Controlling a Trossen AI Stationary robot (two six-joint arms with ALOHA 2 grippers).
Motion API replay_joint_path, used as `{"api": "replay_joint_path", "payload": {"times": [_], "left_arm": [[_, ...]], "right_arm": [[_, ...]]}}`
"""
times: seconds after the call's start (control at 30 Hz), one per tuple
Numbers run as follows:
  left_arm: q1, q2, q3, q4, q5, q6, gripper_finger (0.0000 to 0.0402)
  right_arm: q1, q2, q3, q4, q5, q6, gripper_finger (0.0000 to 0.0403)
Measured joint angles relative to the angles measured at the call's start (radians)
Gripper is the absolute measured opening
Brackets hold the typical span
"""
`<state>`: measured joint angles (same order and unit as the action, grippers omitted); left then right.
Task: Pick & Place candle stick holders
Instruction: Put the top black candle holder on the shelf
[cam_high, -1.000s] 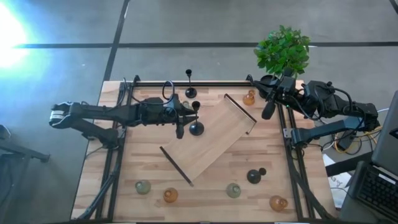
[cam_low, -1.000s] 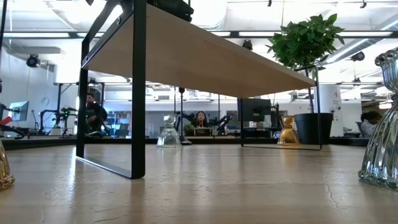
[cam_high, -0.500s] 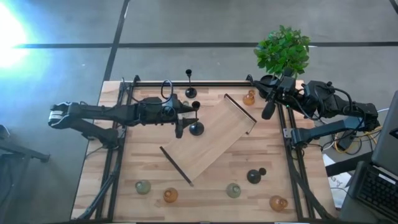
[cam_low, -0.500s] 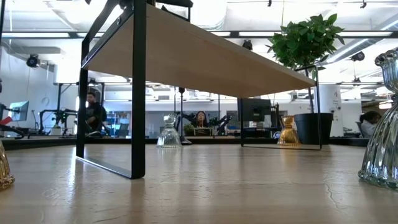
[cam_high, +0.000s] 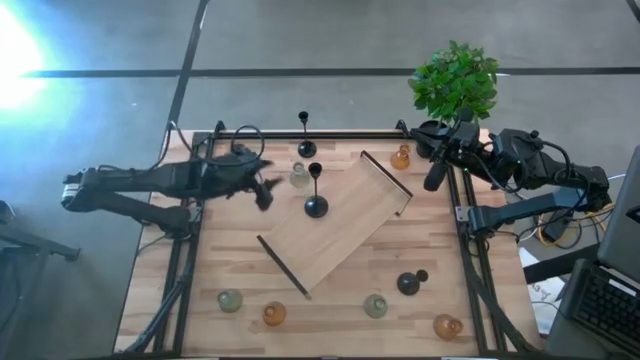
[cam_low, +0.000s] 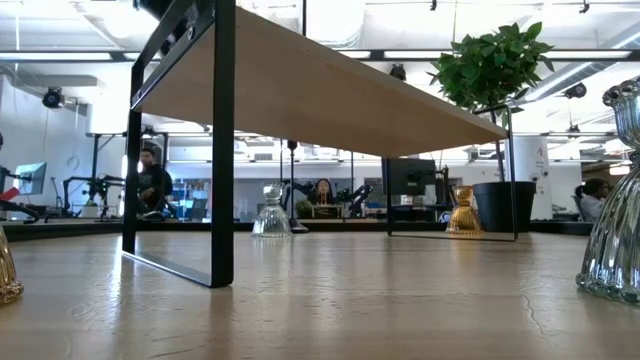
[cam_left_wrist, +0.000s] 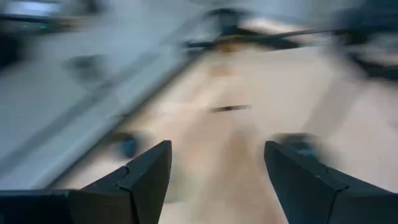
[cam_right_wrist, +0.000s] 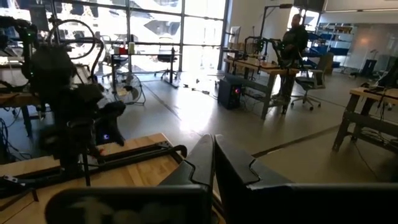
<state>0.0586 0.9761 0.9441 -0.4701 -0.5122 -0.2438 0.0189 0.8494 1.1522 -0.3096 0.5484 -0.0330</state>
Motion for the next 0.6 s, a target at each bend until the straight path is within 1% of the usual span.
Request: {"api": "replay_joint_path", "payload": {"times": [0.07,0.1,0.13,0.17,0.2,0.3,0.4,0.6], "left_arm": [[0.006,0.01,-0.013,-0.009,-0.153,0.012,0.0259],[0.017,0.018,-0.02,-0.007,-0.205,0.02,0.0259],[0.034,0.028,-0.029,0.002,-0.229,0.022,0.0259],[0.058,0.042,-0.041,0.02,-0.23,0.022,0.0258],[0.085,0.058,-0.056,0.047,-0.214,0.02,0.0256],[0.173,0.109,-0.114,0.143,-0.111,0.024,0.0251],[0.252,0.161,-0.169,0.261,-0.054,0.034,0.0248],[0.365,0.247,-0.249,0.609,0.086,0.129,0.0246]], "right_arm": [[0.0,0.001,0.0,0.0,0.002,-0.001,0.0008],[0.0,0.002,0.0,0.0,0.002,-0.004,0.0008],[0.0,0.003,0.0,0.0,0.002,-0.004,0.0008],[0.0,0.003,0.0,0.0,0.002,-0.004,0.0008],[0.0,0.002,0.0,0.0,0.004,-0.004,0.0008],[0.0,0.001,0.0,0.0,0.026,-0.004,0.0008],[0.0,-0.002,0.0,0.0,0.036,-0.004,0.0008],[0.0,-0.01,0.0,0.0,0.038,-0.031,0.0008]]}}
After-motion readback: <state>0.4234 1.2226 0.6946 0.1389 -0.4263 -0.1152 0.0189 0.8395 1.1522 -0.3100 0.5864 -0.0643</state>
